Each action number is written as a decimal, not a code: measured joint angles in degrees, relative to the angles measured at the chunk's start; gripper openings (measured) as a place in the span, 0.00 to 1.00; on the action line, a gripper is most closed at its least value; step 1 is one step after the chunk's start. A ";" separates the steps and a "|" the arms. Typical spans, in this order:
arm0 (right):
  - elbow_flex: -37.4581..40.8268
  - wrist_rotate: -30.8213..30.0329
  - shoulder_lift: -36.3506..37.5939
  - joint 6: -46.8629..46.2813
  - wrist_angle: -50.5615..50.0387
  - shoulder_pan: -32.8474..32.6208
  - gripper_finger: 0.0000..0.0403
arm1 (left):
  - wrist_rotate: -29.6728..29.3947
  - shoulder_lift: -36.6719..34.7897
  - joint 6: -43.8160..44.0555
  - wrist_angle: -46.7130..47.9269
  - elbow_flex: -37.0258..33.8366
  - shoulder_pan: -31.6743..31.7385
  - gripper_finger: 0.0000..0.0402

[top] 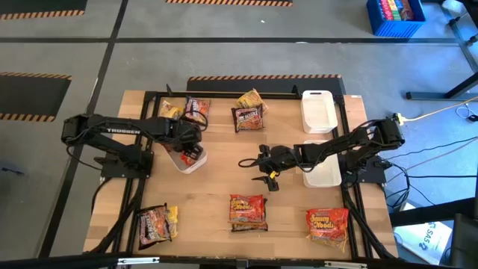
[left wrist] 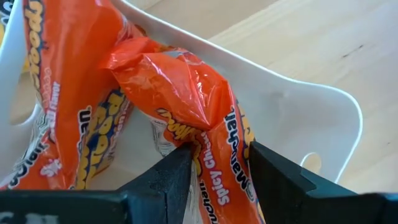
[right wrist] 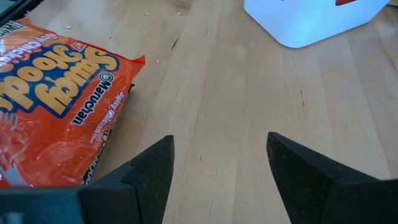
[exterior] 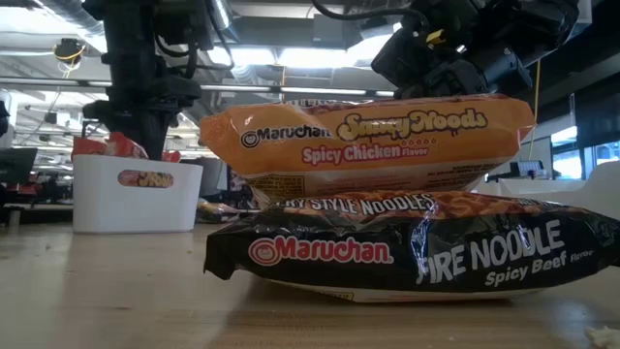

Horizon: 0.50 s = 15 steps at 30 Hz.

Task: Sort Maruchan noodles
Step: Adjust the noodles

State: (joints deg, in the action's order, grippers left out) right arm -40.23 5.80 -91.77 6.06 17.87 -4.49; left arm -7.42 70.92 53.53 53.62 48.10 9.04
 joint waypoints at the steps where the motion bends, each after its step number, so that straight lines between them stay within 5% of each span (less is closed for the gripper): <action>1: 0.00 0.00 0.00 -0.02 0.00 0.00 0.59 | 0.00 0.00 -0.14 0.00 0.00 0.00 0.37; 12: 0.00 0.02 0.00 0.00 0.00 -0.01 0.59 | -0.99 -0.01 -1.68 -0.32 -0.04 0.00 0.04; 15: 0.00 0.02 0.00 -0.09 -0.02 -0.01 0.59 | -1.61 -0.01 -1.81 -0.34 -0.04 -0.02 0.02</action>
State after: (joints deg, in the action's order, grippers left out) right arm -40.23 5.82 -91.77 5.97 17.85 -4.50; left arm -9.03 70.92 51.73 53.28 48.05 9.02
